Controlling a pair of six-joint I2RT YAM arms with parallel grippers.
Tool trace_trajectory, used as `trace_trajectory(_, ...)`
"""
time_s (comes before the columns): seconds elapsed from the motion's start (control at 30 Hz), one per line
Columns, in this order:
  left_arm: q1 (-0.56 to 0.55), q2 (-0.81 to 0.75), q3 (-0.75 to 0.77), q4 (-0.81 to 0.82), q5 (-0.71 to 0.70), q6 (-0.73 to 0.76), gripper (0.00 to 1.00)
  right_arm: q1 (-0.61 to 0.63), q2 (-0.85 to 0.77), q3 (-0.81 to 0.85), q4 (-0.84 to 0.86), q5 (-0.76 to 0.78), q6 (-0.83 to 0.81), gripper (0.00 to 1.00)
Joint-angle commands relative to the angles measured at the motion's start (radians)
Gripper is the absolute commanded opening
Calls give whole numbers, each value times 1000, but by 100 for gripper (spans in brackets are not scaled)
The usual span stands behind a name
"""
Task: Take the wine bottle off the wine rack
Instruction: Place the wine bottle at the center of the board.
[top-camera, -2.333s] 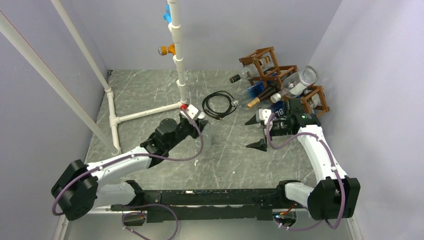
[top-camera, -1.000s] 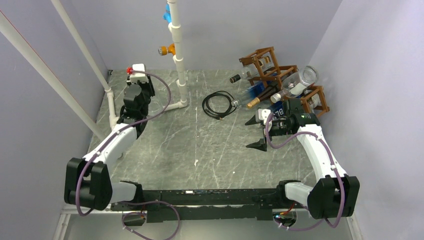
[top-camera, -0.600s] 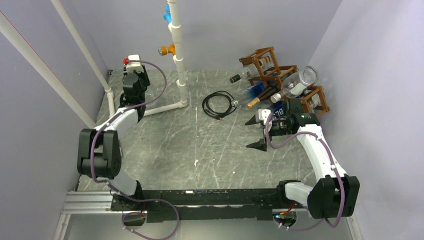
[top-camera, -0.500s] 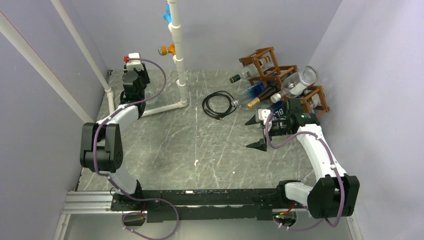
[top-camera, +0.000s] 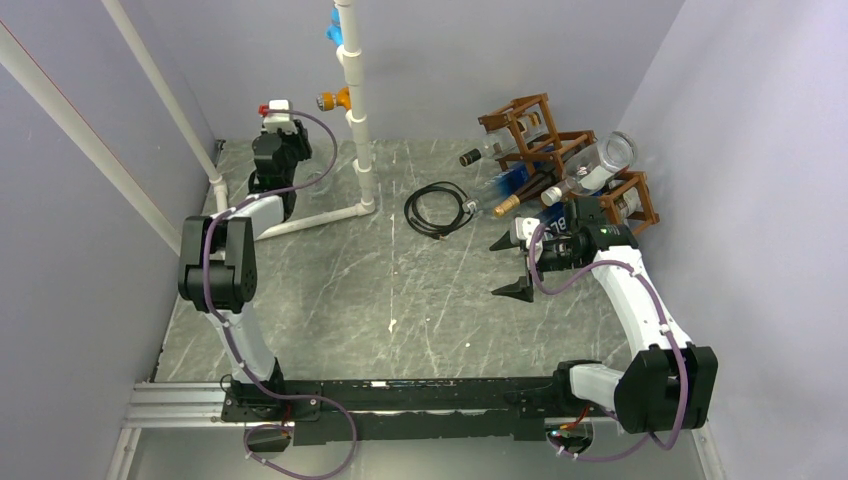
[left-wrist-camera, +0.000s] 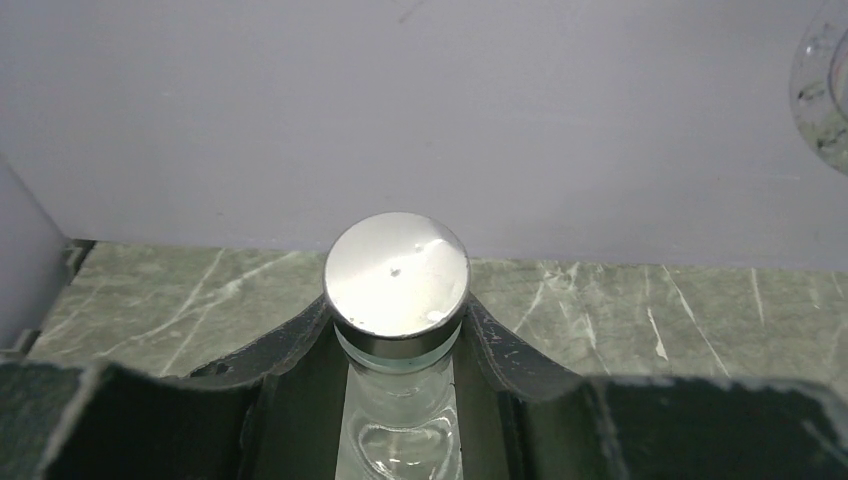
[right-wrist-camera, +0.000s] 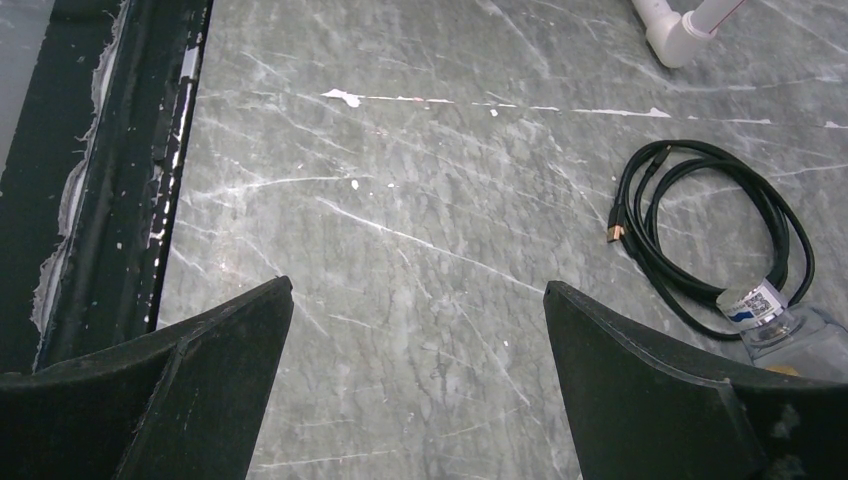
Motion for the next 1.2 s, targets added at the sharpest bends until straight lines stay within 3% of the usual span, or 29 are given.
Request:
trace_trajectory(0.0, 3, -34, 89, 291, 61, -55, 0, -4, 4, 1, 16, -17, -36, 100)
trace_trajectory(0.33, -3, -20, 69, 283, 166, -51, 0, -3, 6, 2, 18, -14, -33, 100)
trace_trajectory(0.5, -7, -18, 60, 270, 202, -44, 6, -4, 6, 2, 18, -14, -31, 100)
trace_trajectory(0.63, -10, -22, 51, 258, 214, -42, 15, -4, 5, 2, 18, -13, -30, 100)
trace_trajectory(1.17, -12, -117, -26, 222, 201, -34, 73, -3, 0, 4, 15, -13, -32, 100)
